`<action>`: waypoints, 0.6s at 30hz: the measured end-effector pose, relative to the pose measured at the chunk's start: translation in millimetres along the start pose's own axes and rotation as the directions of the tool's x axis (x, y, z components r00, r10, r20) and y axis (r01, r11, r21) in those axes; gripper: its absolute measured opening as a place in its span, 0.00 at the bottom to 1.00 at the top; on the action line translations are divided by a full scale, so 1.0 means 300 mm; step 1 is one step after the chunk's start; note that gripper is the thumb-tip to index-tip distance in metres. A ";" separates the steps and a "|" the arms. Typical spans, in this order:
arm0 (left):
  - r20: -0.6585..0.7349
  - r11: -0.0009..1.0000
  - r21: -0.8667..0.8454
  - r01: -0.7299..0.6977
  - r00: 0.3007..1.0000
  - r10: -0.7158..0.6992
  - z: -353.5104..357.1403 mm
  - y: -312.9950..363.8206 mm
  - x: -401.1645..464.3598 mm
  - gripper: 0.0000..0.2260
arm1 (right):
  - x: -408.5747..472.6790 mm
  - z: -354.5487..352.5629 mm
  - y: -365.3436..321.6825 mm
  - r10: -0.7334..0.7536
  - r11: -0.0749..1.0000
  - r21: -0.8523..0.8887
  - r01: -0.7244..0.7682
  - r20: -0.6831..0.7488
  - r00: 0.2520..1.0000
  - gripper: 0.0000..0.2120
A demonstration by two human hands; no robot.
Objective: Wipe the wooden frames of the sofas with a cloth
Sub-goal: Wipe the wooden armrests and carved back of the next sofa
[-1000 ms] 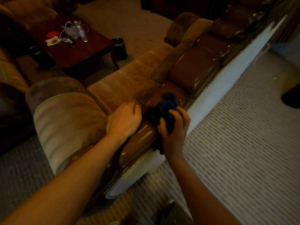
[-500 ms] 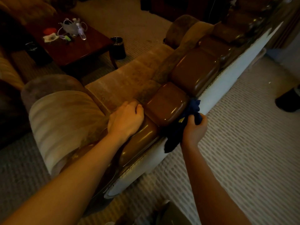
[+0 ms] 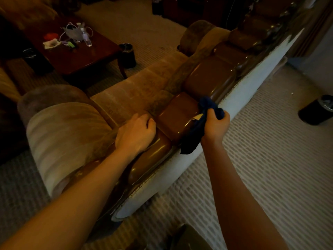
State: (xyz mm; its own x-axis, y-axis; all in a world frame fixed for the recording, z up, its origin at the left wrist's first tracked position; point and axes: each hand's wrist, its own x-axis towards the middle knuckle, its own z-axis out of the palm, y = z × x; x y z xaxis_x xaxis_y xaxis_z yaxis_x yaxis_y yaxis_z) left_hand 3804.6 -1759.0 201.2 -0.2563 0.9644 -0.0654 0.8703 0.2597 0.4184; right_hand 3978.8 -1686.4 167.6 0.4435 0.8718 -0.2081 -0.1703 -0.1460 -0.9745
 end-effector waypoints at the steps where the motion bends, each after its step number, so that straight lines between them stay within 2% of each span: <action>1: -0.005 1.000 -0.003 0.002 1.000 -0.002 0.003 -0.002 0.005 0.13 | 0.016 -0.014 0.007 0.082 0.996 0.037 -0.083 0.034 0.996 0.04; 2: -0.007 1.000 -0.004 0.007 1.000 -0.007 0.006 -0.001 0.007 0.13 | 0.020 -0.023 0.006 0.113 0.993 0.032 -0.115 0.054 0.992 0.04; 7: -0.017 1.000 0.011 0.006 1.000 -0.006 0.011 -0.002 0.010 0.14 | -0.013 0.023 -0.044 -0.005 0.997 -0.075 0.011 0.080 0.997 0.10; 9: -0.014 1.000 0.015 0.007 1.000 -0.007 0.010 -0.002 0.012 0.15 | -0.001 0.025 -0.060 0.051 0.996 -0.080 -0.043 0.102 0.993 0.10; 11: -0.009 1.000 0.019 0.010 1.000 -0.010 0.011 0.000 0.013 0.15 | 0.022 -0.002 -0.080 0.147 0.989 -0.042 -0.141 0.208 0.967 0.04; 14: -0.008 1.000 0.020 0.009 1.000 -0.009 0.010 0.001 0.009 0.15 | 0.044 -0.049 -0.103 0.295 0.941 0.052 -0.334 0.353 0.888 0.08; 16: -0.015 1.000 0.017 0.002 1.000 -0.002 0.008 0.002 0.004 0.15 | 0.060 -0.080 -0.082 0.366 0.916 0.009 -0.400 0.385 0.847 0.09; 18: -0.021 1.000 0.011 -0.006 1.000 0.006 0.010 0.002 0.006 0.16 | 0.068 -0.103 -0.046 0.394 0.916 -0.079 -0.393 0.353 0.848 0.10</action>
State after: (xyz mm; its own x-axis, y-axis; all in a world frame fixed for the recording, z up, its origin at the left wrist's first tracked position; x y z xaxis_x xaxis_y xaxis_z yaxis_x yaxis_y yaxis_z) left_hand 3806.0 -1757.0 198.6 -0.2596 0.9647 -0.0434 0.8767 0.2543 0.4084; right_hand 4017.3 -1681.1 174.2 -0.0017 0.8472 -0.5312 -0.2604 -0.5133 -0.8178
